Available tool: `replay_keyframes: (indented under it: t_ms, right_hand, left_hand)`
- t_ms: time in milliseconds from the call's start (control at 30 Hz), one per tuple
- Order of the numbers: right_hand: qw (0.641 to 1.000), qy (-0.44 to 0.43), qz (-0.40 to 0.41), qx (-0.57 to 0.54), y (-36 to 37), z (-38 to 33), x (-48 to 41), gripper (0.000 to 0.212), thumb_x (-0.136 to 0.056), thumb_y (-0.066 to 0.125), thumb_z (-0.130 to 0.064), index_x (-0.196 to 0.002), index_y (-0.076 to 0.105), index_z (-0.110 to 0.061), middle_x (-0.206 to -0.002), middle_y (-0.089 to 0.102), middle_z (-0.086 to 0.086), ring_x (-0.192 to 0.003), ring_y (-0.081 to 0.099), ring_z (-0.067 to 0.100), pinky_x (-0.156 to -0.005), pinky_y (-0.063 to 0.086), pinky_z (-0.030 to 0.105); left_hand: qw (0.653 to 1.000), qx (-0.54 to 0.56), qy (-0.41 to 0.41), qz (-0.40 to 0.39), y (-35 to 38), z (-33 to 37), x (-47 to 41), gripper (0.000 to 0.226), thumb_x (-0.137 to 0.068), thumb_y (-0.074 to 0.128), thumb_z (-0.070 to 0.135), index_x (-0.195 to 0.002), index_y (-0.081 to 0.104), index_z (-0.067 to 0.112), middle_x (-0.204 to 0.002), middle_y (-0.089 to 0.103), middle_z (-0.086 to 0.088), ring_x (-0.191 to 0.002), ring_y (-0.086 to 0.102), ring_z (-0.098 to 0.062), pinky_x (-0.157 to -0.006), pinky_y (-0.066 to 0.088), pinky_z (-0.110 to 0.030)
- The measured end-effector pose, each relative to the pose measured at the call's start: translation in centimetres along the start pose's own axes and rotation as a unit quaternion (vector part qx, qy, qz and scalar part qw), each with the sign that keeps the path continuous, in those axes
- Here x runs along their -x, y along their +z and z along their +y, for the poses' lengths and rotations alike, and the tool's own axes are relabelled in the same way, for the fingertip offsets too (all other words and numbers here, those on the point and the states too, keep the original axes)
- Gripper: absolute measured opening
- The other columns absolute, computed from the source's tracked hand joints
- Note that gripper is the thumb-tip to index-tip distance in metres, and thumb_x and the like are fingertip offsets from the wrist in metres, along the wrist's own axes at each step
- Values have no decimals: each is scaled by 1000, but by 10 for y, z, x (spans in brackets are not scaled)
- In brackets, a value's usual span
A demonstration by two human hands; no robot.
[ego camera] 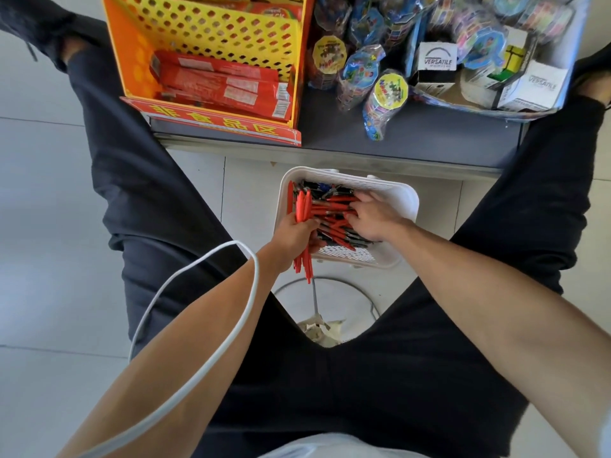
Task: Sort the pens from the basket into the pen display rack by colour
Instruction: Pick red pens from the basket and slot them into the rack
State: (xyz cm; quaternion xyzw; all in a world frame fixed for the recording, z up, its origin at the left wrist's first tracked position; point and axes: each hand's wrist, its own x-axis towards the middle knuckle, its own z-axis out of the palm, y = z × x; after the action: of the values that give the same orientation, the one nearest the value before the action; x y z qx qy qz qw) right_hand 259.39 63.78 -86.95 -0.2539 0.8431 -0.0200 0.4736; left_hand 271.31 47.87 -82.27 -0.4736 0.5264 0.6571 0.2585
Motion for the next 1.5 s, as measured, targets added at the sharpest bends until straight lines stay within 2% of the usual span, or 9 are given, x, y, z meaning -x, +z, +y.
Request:
replay_keyframes:
  t_ms: [133,333,467,667,800,1000,1200,1300,1500]
  right_hand:
    - [999,30,-40,-2,4,-6,-10,58,-101,41,-48,-150,44,-15,-165,20,3,-152,14,28,-124,17,44]
    - [998,27,-39,-31,3,-9,-9,52,-92,52,-57,-121,67,-16,-148,31,-2,-128,41,30,-112,33,39]
    - [997,-14,7,-78,8,-4,9,39,-96,59,-40,-124,69,-15,-145,36,1,-131,36,29,-113,25,36]
    - [957,-49,170,-231,2,3,43,20,-96,64,-8,-111,77,-6,-124,63,7,-112,57,18,-95,38,19]
    - [926,-45,173,-331,-2,-8,65,17,-91,71,-6,-104,80,-12,-109,70,-3,-96,63,8,-87,47,12]
    - [898,-45,80,-430,9,-28,82,26,-77,83,-2,-81,70,-24,-87,76,-2,-86,74,16,-89,60,40]
    - [878,-59,8,-475,10,-45,80,24,-78,85,-12,-92,67,-18,-90,79,1,-91,76,18,-92,59,41]
    - [880,-17,50,-472,9,-54,71,5,-93,68,-24,-97,69,-24,-92,78,-3,-90,74,14,-92,59,39]
    - [890,52,118,-437,6,-69,29,25,-94,55,-12,-103,65,-33,-100,74,-7,-93,71,16,-91,57,38]
  left_hand:
    - [1000,6,-4,11,-1,0,1,14,-99,54,5,-85,54,8,-68,52,-7,-58,60,-19,-69,58,-38]
    - [999,19,-10,25,-2,1,1,17,-98,54,5,-81,53,9,-67,50,-6,-58,58,-21,-65,56,-36]
    - [999,14,-8,29,0,3,4,18,-97,54,4,-80,52,10,-66,49,-6,-59,55,-21,-62,55,-34]
    - [1000,-20,0,24,1,4,11,18,-97,59,11,-80,51,12,-59,45,-2,-46,42,-12,-49,40,-26]
    - [999,-17,27,28,4,6,15,24,-92,71,19,-76,54,15,-55,46,1,-43,42,-10,-47,40,-25]
    - [998,1,56,25,8,5,25,26,-88,77,31,-74,62,16,-52,47,2,-44,41,-11,-48,40,-26]
    - [997,-11,28,77,4,-1,21,19,-90,70,25,-76,66,13,-62,58,-4,-56,54,-18,-53,48,-28]
    - [997,17,13,74,-1,-1,20,14,-91,63,17,-89,68,5,-70,66,-11,-63,65,-24,-55,56,-29]
    - [995,69,-5,73,-15,0,14,14,-93,59,12,-85,61,0,-62,60,-11,-52,62,-23,-55,58,-32]
